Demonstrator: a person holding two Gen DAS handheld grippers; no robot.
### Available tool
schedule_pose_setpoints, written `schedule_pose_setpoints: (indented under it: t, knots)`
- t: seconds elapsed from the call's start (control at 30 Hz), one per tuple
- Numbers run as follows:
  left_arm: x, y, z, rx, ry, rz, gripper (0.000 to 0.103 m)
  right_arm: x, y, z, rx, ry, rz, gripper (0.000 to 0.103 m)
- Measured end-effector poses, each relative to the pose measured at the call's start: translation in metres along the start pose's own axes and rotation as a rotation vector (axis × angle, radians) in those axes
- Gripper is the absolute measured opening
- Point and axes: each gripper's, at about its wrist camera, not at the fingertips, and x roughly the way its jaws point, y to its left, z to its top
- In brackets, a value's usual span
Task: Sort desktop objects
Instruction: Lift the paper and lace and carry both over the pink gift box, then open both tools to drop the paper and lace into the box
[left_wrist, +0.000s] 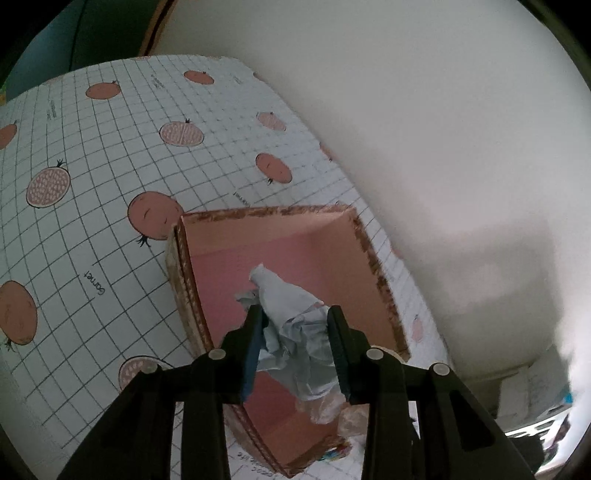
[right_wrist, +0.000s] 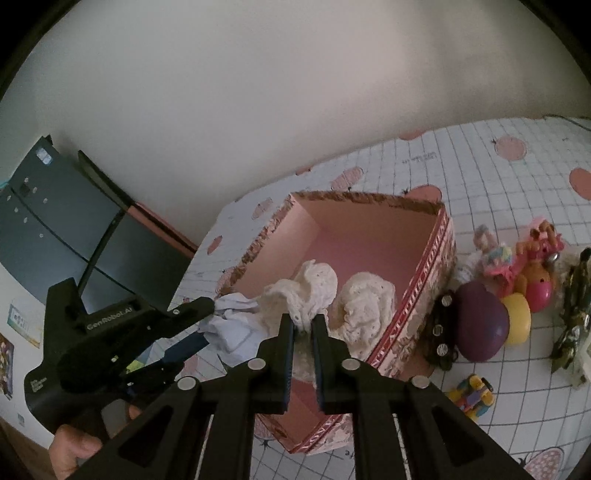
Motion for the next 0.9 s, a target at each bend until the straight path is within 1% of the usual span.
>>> schedule_pose_setpoints:
  t: [0.07,0.13,0.2,0.23,0.33,0.37,0.53,0.6,0.67,0.7,0.73,0.77,0.8,0.83,0.9]
  knots:
    - [0.005,0.000,-0.001,0.001,0.022,0.017,0.037,0.002,-0.002,0.000,0.016,0.019,-0.007,0.013]
    - [0.007,0.001,-0.002,-0.002,0.035,0.024,0.044,0.004,-0.005,0.000,0.033,0.038,-0.012,0.014]
    - [0.008,0.001,-0.002,0.001,0.037,0.039,0.049,0.004,-0.007,0.001,0.048,0.040,-0.013,0.016]
    - [0.008,0.000,-0.002,0.005,0.036,0.045,0.051,0.003,-0.009,0.001,0.053,0.039,-0.015,0.019]
    - [0.008,0.000,-0.002,0.019,0.034,0.068,0.055,-0.001,-0.010,0.003,0.062,0.034,-0.016,0.039]
    - [0.008,-0.001,-0.002,0.023,0.034,0.073,0.056,-0.001,-0.010,0.003,0.063,0.031,-0.018,0.041]
    - [0.007,-0.001,-0.001,0.028,0.027,0.100,0.056,-0.003,-0.011,0.007,0.068,0.025,-0.023,0.041]
    - [0.006,-0.002,-0.001,0.032,0.026,0.102,0.056,-0.004,-0.011,0.007,0.065,0.022,-0.027,0.043]
    - [0.007,-0.002,-0.001,0.037,0.026,0.103,0.056,-0.006,-0.010,0.008,0.060,0.018,-0.028,0.055]
    - [0.006,-0.003,-0.001,0.040,0.025,0.105,0.056,-0.007,-0.009,0.009,0.054,0.013,-0.032,0.059]
    - [0.006,-0.004,0.000,0.044,0.022,0.110,0.056,-0.009,-0.009,0.010,0.049,0.009,-0.034,0.066]
    - [0.006,-0.004,0.000,0.046,0.020,0.111,0.056,-0.010,-0.008,0.010,0.044,0.003,-0.037,0.070]
    - [0.005,-0.004,0.000,0.049,0.016,0.112,0.060,-0.012,-0.007,0.011,0.039,-0.003,-0.042,0.071]
    - [0.005,-0.004,0.000,0.051,0.016,0.110,0.066,-0.013,-0.007,0.012,0.036,-0.007,-0.045,0.073]
    - [0.003,-0.004,0.000,0.049,0.004,0.108,0.072,-0.014,-0.007,0.013,0.033,-0.018,-0.053,0.078]
